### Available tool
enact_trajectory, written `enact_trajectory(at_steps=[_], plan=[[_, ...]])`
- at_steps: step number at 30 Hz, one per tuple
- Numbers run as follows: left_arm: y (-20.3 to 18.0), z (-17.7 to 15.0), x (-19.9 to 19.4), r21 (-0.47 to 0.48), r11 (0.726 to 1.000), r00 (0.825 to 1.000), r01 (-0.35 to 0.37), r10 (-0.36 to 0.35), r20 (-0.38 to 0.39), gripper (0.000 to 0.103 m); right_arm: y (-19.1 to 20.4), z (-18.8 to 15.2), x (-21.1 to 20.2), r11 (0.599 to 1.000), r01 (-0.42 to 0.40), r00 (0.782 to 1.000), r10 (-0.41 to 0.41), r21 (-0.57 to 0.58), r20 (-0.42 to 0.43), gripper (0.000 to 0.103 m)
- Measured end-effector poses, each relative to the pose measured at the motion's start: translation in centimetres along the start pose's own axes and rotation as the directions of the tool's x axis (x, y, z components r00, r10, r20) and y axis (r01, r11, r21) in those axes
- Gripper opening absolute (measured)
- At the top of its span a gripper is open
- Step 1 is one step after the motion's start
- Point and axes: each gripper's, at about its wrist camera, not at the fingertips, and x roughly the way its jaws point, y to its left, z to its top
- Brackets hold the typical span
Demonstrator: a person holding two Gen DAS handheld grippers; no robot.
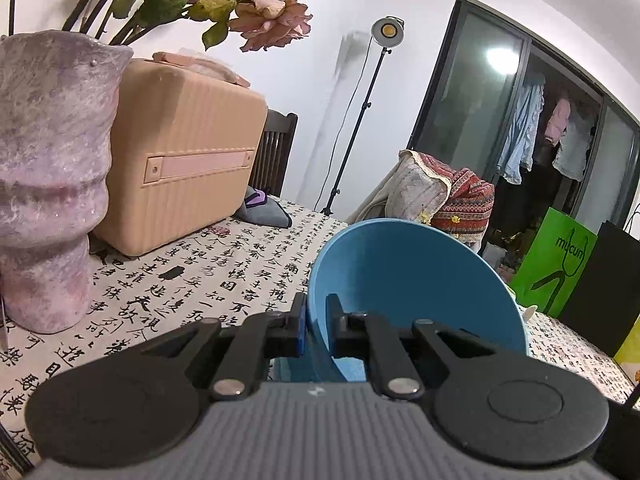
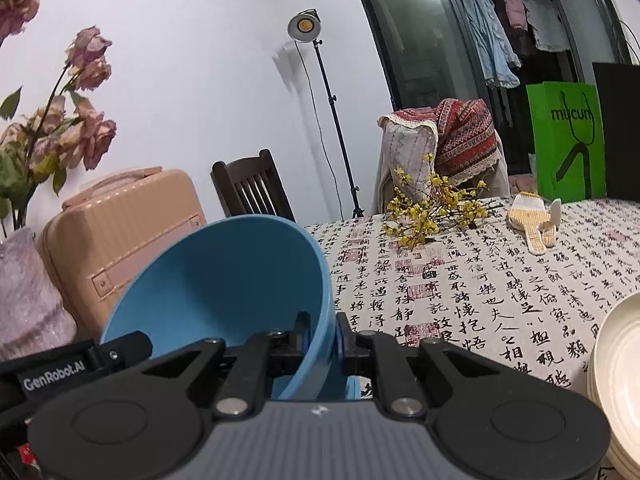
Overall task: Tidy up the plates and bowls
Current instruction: 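Carry the blue bowl with both tools toward the stacked blue bowls by the pink vase, then lower the held blue bowl with both tools onto the stacked blue bowls, then open both tools to release the bowl onto the stack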
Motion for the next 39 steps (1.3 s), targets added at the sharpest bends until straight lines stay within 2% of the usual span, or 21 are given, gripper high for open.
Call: enact_trajectory(at_steps=[17,29,30,33,34,35,36,37,39], plan=[[0.2,-0.7,1.5,-0.007,1.0,0.998,-0.029,0.029,-0.056,0.011,0.5,-0.6,0.7,0.997,0.05,0.998,-0.048,-0.063,0.039,0.015],[0.7,-0.2,1.8,-0.021,0.999,0.998,-0.024,0.023,-0.06,0.013,-0.7,-0.2,1.0,1.0,0.006,0.999,-0.005,-0.025,0.038,0.015],[0.7,0.0,1.7,-0.023,1.0,0.998,-0.021,0.02,-0.06,0.018,-1.0,-0.1,0.8,1.0,-0.002,0.999,0.002,-0.015,0.041,0.015],[0.7,0.4,1.3,-0.023,1.0,0.999,-0.01,0.009,-0.053,0.051,-1.7,0.3,0.3,1.0,-0.021,0.999,0.021,0.014,0.04,0.018],[0.7,0.5,1.2,-0.021,1.0,0.999,-0.008,0.007,-0.048,0.056,-2.0,0.5,0.0,0.999,-0.031,0.999,0.03,0.025,0.039,0.021],[0.7,0.6,1.0,-0.017,1.0,0.999,-0.006,0.005,-0.043,0.059,-2.2,0.6,-0.2,0.999,-0.04,0.999,0.039,0.033,0.038,0.029],[0.7,0.7,0.8,-0.011,1.0,0.999,-0.005,0.005,-0.039,0.069,-2.5,0.7,-0.5,0.998,-0.049,0.998,0.048,0.04,0.036,0.038],[0.7,0.9,0.7,-0.004,1.0,0.999,-0.004,0.004,-0.038,0.082,-2.7,0.8,-0.8,0.998,-0.056,0.998,0.054,0.043,0.034,0.042],[0.8,1.1,0.5,0.001,1.0,0.999,0.003,-0.003,-0.039,0.091,-3.1,1.0,-1.3,0.996,-0.067,0.997,0.065,0.054,0.031,0.057]])
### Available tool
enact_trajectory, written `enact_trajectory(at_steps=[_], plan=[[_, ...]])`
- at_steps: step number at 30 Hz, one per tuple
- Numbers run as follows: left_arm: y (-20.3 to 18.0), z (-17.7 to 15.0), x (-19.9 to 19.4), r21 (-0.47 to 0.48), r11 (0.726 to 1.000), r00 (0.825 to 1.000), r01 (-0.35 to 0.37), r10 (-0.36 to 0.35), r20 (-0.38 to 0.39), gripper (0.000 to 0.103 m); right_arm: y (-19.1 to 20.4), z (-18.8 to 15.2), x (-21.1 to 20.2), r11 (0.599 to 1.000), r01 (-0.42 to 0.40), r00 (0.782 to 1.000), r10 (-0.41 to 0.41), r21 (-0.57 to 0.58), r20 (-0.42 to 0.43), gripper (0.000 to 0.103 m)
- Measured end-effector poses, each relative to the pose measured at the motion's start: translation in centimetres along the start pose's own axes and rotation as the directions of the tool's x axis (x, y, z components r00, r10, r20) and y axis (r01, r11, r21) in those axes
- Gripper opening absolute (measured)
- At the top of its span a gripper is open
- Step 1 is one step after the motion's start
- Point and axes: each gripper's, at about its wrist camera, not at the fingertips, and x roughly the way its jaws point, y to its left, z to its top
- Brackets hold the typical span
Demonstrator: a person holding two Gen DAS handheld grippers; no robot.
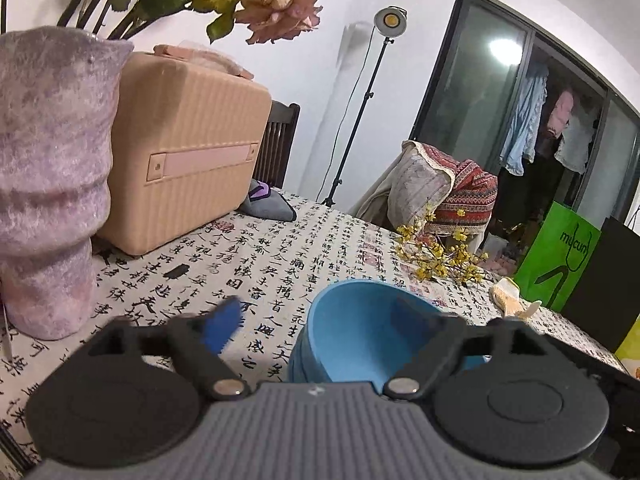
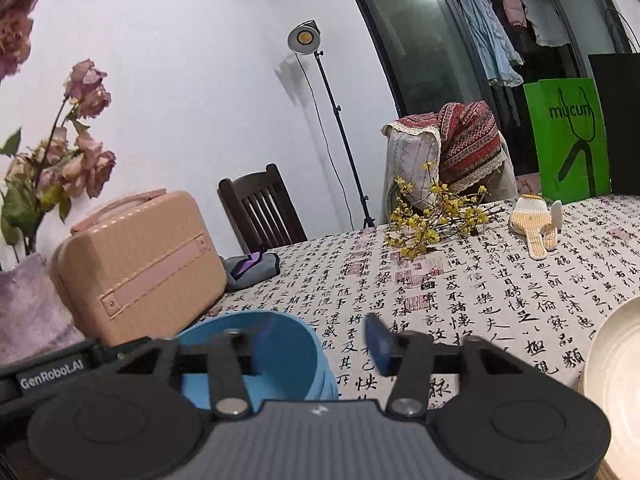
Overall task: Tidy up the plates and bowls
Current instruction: 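Open both tools to release the bowl onto the stack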
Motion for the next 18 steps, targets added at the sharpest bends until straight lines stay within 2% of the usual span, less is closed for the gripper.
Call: enact_trajectory(at_steps=[1,2,3,5,12,18], plan=[[0.1,0.1,-0.1,0.0,1.0,1.0,0.008,-0.008,-0.002,0.098,-0.2,0.1,-0.3,1.0,-0.007,1.0,0.007,0.007,-0.002,0.061],[0.2,0.3,-0.2,0.001,1.0,1.0,0.016,-0.016,-0.005,0.101,-0.5,0.2,-0.5,1.0,-0.012,1.0,0.012,0.014,-0.009,0.071],[0.4,0.4,-0.3,0.002,1.0,1.0,0.025,-0.025,-0.007,0.103,-0.7,0.3,-0.7,1.0,-0.016,1.0,0.016,0.02,-0.017,0.086],[0.6,0.7,-0.7,0.01,0.999,0.999,0.039,-0.038,-0.004,0.103,-1.3,0.5,-1.1,0.999,-0.015,1.0,0.016,0.034,-0.024,0.101],[0.7,1.8,-1.9,0.05,0.997,0.998,0.054,-0.054,0.009,0.103,-2.9,1.4,-2.2,0.996,-0.012,0.998,0.017,0.085,-0.065,0.103],[0.9,2.3,-1.5,0.078,0.995,0.997,0.068,-0.064,-0.043,0.103,-3.0,1.8,-2.4,0.998,-0.002,0.995,0.008,0.061,-0.101,0.103]])
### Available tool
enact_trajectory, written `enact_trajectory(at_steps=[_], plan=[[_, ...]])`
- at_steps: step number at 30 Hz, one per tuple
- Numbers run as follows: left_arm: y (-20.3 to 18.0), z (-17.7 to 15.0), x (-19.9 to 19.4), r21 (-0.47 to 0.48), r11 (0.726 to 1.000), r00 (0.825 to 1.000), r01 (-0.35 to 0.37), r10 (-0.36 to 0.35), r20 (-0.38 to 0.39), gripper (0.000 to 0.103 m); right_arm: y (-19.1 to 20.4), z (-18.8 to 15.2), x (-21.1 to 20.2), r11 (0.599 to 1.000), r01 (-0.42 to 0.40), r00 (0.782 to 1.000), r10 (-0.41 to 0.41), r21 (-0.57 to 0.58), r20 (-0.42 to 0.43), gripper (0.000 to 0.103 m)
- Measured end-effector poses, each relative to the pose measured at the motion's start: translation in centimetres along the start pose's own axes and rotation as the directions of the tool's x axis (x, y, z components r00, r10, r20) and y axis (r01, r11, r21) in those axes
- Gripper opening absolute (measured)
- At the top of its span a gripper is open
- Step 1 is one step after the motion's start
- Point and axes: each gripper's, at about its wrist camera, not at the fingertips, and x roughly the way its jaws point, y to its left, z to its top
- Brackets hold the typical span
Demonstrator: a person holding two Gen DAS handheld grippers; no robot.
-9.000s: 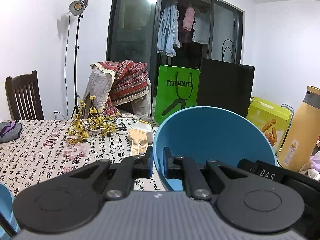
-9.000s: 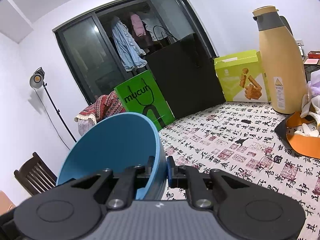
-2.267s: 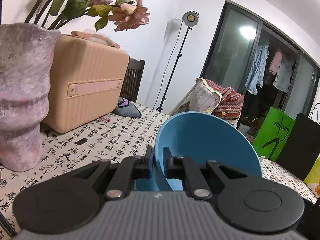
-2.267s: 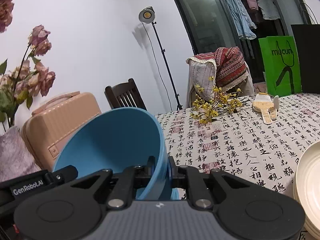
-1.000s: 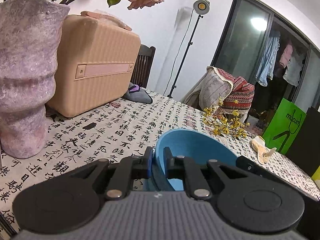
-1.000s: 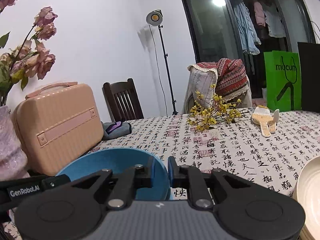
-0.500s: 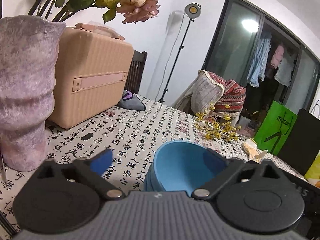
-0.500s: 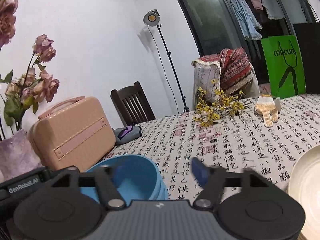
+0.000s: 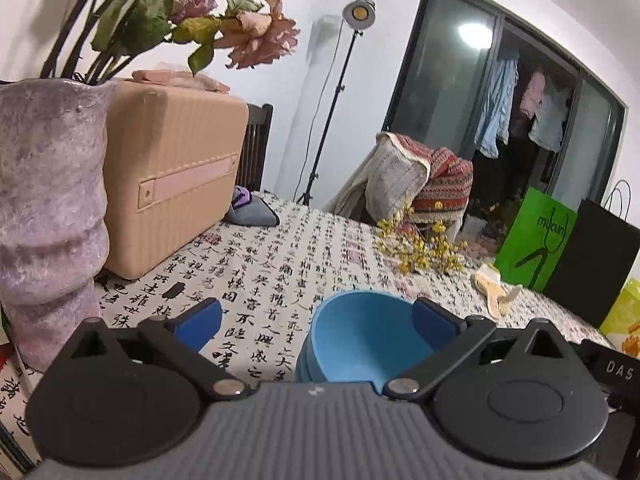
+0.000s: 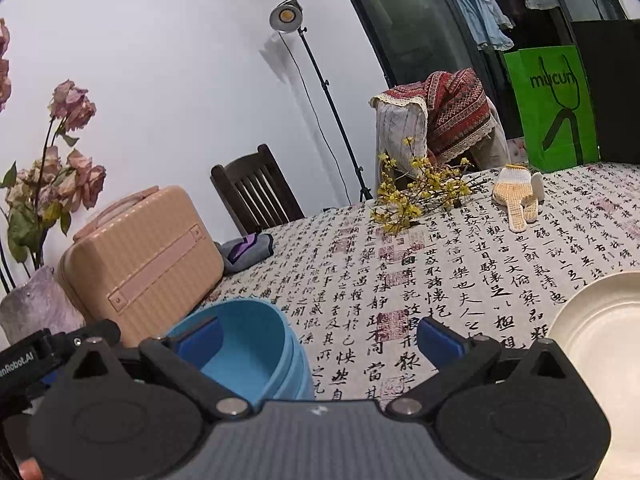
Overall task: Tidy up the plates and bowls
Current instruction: 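Open both tools to release the bowl onto the stack, then move both open tools around the rim of the three stacked blue bowls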
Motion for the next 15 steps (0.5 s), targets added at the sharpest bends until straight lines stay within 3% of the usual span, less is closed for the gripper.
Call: enact_trajectory(at_steps=[15], plan=[[0.3,1.2,1.2,0.048,0.998,0.994,0.032,-0.027,-0.106,0.103,-0.8,1.3,0.6,0.998,0.005,0.993,0.002,0.059,-0.119,0.103]])
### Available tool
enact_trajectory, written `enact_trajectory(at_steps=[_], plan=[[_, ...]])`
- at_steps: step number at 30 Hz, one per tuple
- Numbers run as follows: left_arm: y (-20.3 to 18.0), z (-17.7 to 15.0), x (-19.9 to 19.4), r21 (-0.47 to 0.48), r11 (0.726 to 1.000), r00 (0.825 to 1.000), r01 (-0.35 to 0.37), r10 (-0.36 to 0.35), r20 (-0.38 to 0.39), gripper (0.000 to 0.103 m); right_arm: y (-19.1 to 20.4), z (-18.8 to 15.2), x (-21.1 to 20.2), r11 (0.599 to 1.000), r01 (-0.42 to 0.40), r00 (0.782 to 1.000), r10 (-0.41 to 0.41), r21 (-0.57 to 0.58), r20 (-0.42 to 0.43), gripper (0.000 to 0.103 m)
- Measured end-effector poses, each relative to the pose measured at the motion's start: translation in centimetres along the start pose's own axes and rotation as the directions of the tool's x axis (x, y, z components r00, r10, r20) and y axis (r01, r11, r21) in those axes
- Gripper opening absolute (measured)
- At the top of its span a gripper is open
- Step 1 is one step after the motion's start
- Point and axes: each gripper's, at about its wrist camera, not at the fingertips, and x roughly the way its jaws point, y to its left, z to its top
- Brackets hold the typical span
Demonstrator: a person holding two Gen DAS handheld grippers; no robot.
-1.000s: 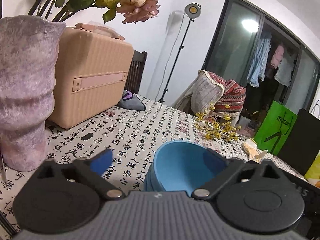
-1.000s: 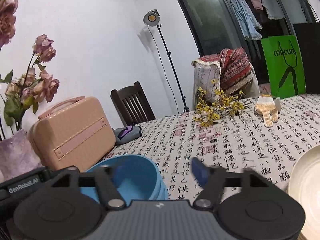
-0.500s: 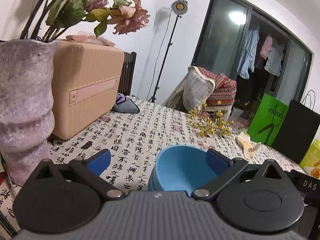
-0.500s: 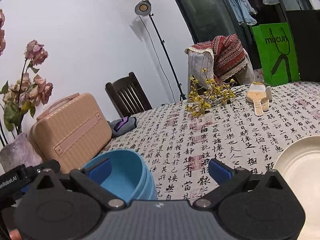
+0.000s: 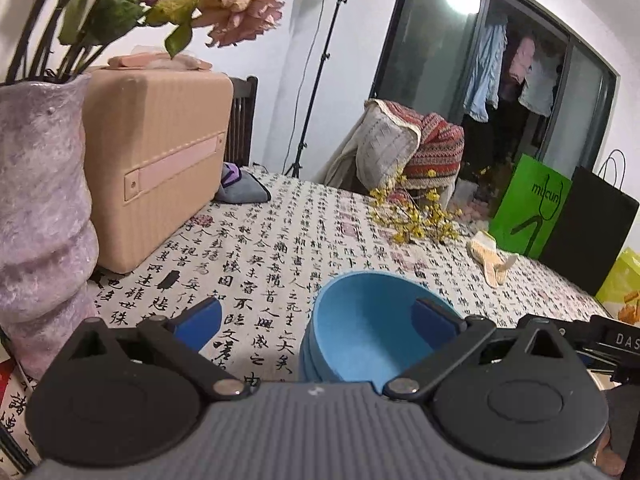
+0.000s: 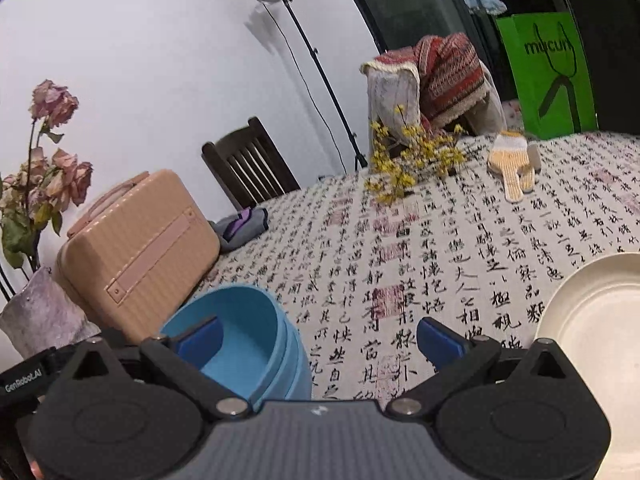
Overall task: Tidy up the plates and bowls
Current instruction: 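Move both open tools around the rim of the three stacked blue bowls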
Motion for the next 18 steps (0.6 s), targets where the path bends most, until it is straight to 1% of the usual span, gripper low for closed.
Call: enact_trajectory(at_steps=[4,10,18], plan=[[0.3,0.3,0.4,-0.012,1.0,1.0,0.008,-0.008,-0.027,0.103,0.2,0.1,0.4,1.0,0.01,0.999,-0.01,-0.002,-0.034,0.103],[0.4,0.6,0.9,-0.01,1.0,0.999,0.007,-0.008,-0.052,0.103,0.7,0.3,1.1,1.0,-0.002,0.997,0.002,-0.001,-0.077,0.103],[0.5,0.9,1.2,-0.013,1.0,0.998,0.005,-0.006,-0.063,0.103,1.4,0.6,2.0,1.0,-0.013,0.994,0.014,0.015,-0.112,0.103]])
